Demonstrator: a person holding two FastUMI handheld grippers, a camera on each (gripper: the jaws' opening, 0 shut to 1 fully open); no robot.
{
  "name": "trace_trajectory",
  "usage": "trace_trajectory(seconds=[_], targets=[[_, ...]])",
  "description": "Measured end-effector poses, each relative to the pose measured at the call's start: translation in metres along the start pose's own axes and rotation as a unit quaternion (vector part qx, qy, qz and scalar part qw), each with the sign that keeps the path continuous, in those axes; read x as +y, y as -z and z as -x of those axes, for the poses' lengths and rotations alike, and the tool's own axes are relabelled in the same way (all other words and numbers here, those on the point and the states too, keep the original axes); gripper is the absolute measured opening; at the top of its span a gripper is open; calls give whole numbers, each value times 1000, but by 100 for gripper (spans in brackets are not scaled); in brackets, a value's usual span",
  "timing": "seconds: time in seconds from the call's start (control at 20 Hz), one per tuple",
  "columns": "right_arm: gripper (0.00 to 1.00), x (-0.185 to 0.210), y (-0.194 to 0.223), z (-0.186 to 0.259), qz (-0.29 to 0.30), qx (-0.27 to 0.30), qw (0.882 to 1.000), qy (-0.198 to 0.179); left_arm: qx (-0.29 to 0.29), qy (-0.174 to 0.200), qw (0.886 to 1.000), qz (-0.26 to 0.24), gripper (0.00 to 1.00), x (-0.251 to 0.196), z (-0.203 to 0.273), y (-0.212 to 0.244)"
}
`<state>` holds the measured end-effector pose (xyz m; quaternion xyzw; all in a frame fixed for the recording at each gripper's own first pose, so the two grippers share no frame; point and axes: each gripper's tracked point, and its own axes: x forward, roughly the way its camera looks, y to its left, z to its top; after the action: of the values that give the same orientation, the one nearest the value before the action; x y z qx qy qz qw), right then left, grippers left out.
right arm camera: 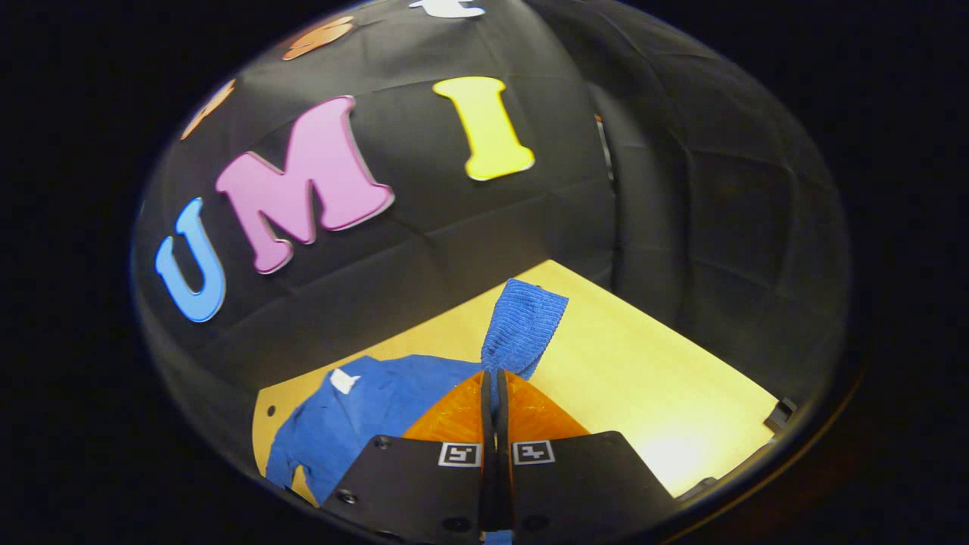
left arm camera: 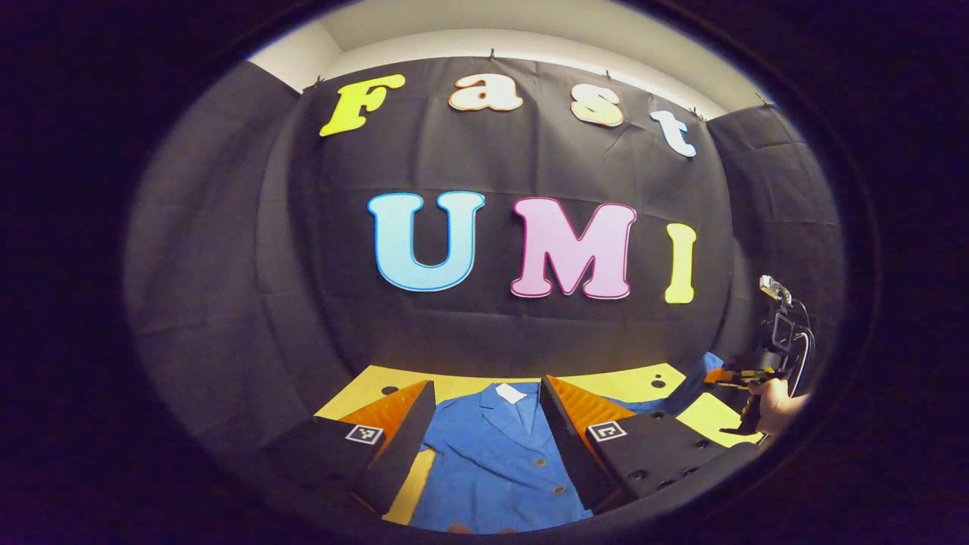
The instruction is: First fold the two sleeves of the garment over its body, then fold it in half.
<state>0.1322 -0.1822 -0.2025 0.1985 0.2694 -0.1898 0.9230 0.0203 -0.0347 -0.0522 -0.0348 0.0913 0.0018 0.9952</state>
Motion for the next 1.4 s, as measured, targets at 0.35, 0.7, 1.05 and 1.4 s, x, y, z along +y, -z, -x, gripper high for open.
trace_trajectory(seconds=[0.35, 0.7, 1.05, 1.4], targets=[[1, 191, 84, -19, 64, 75, 989, -115, 26, -107, 991, 70, 80, 122, 38, 42], [1, 346, 217, -35, 84, 156, 969, -173, 55, -184, 975, 110, 80, 193, 49, 90], [44, 366, 306, -68, 88, 200, 963, -157, 90, -210, 964, 135, 81, 215, 36, 129], [98, 337, 227, -43, 161, 97, 967, -171, 123, -220, 951, 180, 82, 233, 20, 163]])
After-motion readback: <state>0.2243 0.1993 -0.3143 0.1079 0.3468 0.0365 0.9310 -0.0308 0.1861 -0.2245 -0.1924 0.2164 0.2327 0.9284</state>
